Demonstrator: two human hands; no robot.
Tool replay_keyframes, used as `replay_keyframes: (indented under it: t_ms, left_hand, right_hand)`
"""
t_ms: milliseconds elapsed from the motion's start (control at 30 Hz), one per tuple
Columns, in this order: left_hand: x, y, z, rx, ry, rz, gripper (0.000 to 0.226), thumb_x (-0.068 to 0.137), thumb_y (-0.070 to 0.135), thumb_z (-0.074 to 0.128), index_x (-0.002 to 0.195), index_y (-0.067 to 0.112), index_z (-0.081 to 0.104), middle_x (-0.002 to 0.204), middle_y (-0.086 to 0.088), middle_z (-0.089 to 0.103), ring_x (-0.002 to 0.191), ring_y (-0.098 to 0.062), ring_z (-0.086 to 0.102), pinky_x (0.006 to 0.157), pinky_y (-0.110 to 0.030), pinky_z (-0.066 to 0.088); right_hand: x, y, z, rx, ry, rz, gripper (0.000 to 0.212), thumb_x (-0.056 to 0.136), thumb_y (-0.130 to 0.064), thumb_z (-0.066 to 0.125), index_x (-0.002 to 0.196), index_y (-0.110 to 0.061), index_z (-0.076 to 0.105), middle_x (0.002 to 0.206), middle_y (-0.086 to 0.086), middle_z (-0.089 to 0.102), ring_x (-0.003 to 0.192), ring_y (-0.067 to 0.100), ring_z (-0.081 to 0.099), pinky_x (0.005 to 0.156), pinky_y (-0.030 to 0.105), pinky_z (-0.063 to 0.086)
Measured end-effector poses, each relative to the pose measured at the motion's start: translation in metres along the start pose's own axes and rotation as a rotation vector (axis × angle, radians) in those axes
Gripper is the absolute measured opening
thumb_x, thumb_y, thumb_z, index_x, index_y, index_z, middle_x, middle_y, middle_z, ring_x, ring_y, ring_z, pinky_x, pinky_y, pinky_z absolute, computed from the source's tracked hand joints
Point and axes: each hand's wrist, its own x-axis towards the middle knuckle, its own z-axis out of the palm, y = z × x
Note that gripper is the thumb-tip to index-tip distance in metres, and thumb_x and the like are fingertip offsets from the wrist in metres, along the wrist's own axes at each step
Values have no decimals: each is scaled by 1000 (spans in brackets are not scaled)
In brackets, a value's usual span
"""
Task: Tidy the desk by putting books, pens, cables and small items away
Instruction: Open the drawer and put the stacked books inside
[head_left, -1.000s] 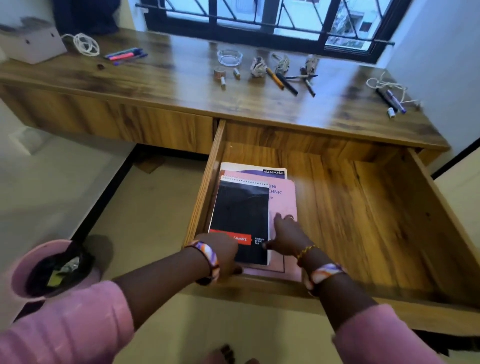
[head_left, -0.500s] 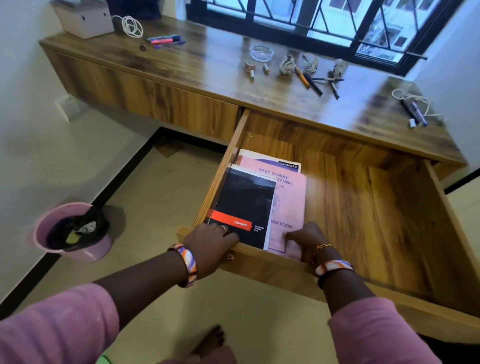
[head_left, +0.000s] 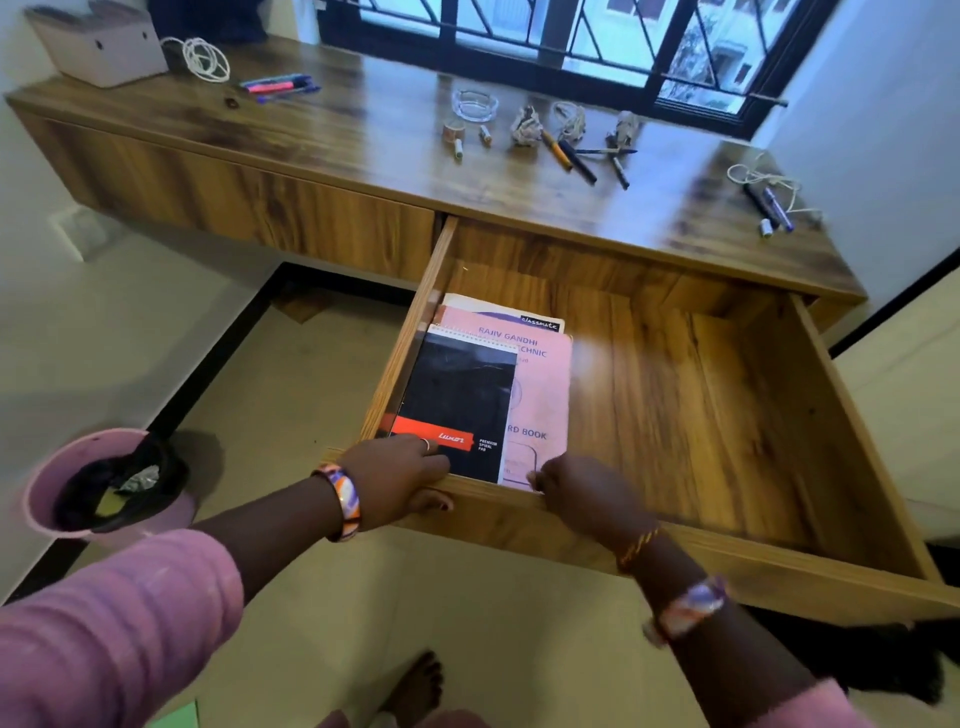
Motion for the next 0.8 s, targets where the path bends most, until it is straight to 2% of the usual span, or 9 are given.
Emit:
replay_keyframes:
  t_ms: [133,233,333,400,533,600,667,733,800]
  left_hand:
    - [11,-13,9,-16,151,66,93,69,75,-13,99,19,56,100,-1,58,91,-19,57,62,-25,37]
    - [31,-27,8,-40,209,65,90,73,76,-10,90,18,58,90,-1,60,79,-20,59,55,-24,35]
    - [61,-46,4,-13,256,58,77,81,73,-1,81,20,55,82,1,60,70,-19,61,49,-26,42]
    - [82,-61,1,10,271,48,64,87,68,6,73,24,51,71,5,58,58,-14,59,42,-21,35]
    - [130,-89,-13,-64,218,52,70,83,71,2,75,23,53,75,4,59,63,-15,58,46,-21,36]
    - [156,-106,-23,-57,220,41,77,79,76,0,82,23,56,82,4,58,70,-15,58,48,-18,30]
    - [182,-120,-33,-15,224,53,65,80,72,14,88,24,58,86,5,60,73,-13,60,50,-15,32]
    - [203,-128,-40,40,278,57,43,78,60,41,99,26,58,88,4,64,70,-12,64,49,-18,44]
    - [225,-140,-49,-21,271,-15,63,73,50,66,126,22,49,114,-5,59,92,-20,65,69,-26,54]
  right_hand:
    - [-9,11,21,-119,314,-332,57,88,-61,25,85,-17,61,82,2,68,65,21,61,46,18,18]
    - [12,16,20,-304,411,-411,51,81,-66,35,73,-21,58,64,-6,63,50,13,59,47,17,21]
    - [47,22,10,-334,465,-376,42,75,-61,41,66,-23,53,59,-7,60,47,14,58,42,19,24]
    - [74,28,1,-334,497,-369,42,76,-62,40,66,-23,53,58,-8,59,46,13,58,41,18,25]
    - [128,38,-20,-319,513,-356,39,75,-63,44,69,-25,55,60,-9,60,47,9,57,44,17,24]
    - [156,42,-32,-326,541,-373,38,74,-63,46,77,-27,60,75,-8,66,67,10,65,51,19,39]
    - [185,47,-43,-362,600,-370,52,73,-65,44,101,-24,61,110,0,67,108,20,60,81,31,49]
    - [213,49,-54,-361,630,-320,80,69,-67,44,129,-14,46,139,10,50,134,27,36,105,41,33]
    - [237,51,-67,-305,625,-268,103,63,-69,47,141,-5,29,150,15,30,142,29,16,110,45,20]
